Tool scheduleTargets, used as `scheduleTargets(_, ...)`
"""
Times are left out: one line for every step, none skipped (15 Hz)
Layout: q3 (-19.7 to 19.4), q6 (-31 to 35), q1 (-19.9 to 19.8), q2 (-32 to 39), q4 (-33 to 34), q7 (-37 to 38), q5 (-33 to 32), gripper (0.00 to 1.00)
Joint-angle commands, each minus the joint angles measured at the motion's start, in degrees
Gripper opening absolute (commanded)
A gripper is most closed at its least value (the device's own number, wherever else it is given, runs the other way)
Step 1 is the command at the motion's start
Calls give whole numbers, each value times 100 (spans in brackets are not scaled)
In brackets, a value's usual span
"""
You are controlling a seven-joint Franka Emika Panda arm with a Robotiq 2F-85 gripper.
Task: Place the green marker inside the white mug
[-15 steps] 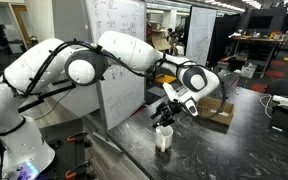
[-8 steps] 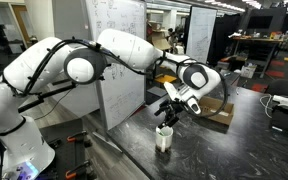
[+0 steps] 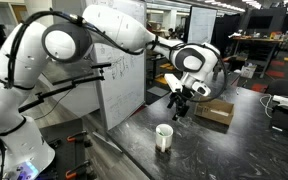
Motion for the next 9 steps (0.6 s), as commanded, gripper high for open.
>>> scheduleTargets(-30,1142,110,-917,-1439,-233,-176,100)
scheduleTargets(-29,1416,138,-1113,-1750,-259,-210,100)
scheduleTargets(-41,1659,168,-1300,-2063,-278,-286,100)
scheduleTargets(-40,1866,201,-1486,-2382,-281,-347,100)
scheduleTargets(-49,2047,246,-1698,-2719,-270,-430,100)
scheduleTargets(-45,2209,274,-1911,-3055,-296,-491,100)
scheduleTargets(-41,2334,324,-2153,-3405,-290,-592,100)
scheduleTargets(-41,2516,382,-2373,-3767,-265,-707,100)
scheduleTargets(-31,2610,434,-2600,-4123,-256,-804,100)
